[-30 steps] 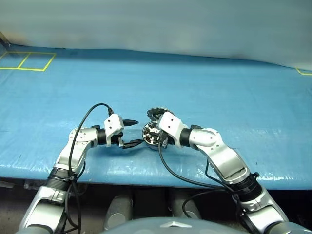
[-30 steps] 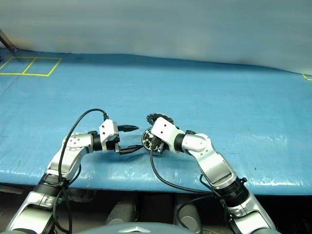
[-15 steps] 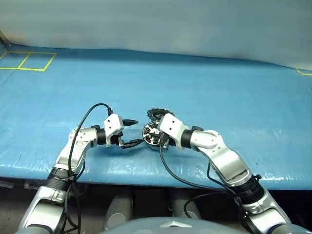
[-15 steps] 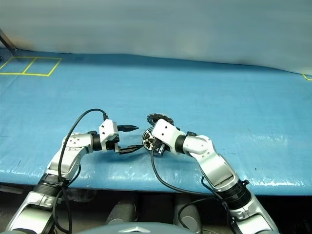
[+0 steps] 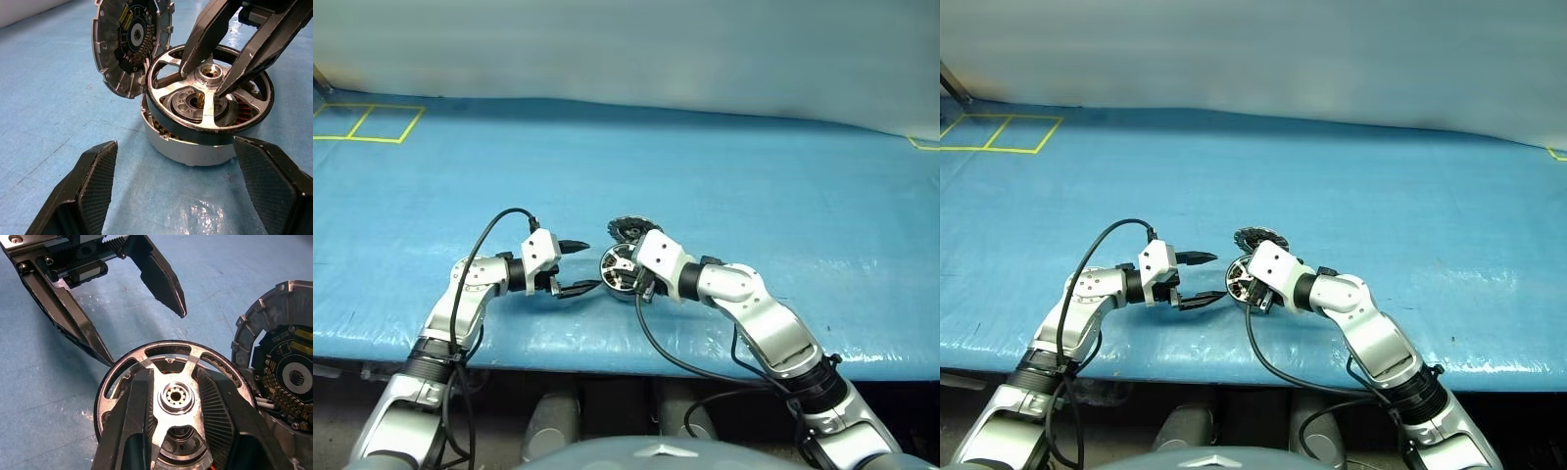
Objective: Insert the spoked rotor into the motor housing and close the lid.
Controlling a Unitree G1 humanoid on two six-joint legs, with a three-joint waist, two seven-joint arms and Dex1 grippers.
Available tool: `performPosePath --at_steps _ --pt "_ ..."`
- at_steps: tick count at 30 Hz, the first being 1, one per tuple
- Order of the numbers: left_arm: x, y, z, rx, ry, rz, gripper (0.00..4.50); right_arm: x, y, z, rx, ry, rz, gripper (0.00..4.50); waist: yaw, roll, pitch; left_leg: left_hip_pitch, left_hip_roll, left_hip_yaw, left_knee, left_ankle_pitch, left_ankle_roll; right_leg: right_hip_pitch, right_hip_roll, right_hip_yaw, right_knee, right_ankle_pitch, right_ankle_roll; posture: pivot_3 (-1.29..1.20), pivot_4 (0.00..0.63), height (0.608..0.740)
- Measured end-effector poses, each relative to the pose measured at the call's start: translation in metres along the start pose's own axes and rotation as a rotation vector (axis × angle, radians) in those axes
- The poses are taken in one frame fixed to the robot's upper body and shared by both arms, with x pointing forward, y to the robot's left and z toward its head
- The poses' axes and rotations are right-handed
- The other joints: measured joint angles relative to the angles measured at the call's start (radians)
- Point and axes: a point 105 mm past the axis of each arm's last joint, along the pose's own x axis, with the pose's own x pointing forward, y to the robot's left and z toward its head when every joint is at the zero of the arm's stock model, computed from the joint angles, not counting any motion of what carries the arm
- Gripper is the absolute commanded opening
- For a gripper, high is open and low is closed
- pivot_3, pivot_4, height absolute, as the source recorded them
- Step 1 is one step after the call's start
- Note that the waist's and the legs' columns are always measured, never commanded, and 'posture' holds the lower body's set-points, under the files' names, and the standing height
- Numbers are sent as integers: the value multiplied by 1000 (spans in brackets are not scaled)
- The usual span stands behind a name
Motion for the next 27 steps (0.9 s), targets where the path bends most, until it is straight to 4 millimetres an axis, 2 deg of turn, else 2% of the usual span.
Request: performPosePath --at_steps 2,10,21,27 --pt "0 0 0 2 2 1 4109 0 1 1 -3 -7 3 384 0 0 0 0 0 0 0 0 0 0 0 0 0 0 0 0 150 740" --pt "0 0 0 4 4 3 4109 0 1 1 1 -18 5 381 0 0 0 0 0 0 0 0 0 0 0 0 0 0 0 0 150 740" --pt "0 1 -2 -4 5 5 4109 -7 -6 20 120 -151 -17 381 0 0 0 0 0 0 0 0 0 -1 0 0 0 0 0 0 150 740" --pt "0 1 -2 -6 4 10 4109 -11 -8 12 142 -125 -41 381 0 0 0 -1 0 0 -1 0 0 -1 0 0 0 0 0 0 150 740"
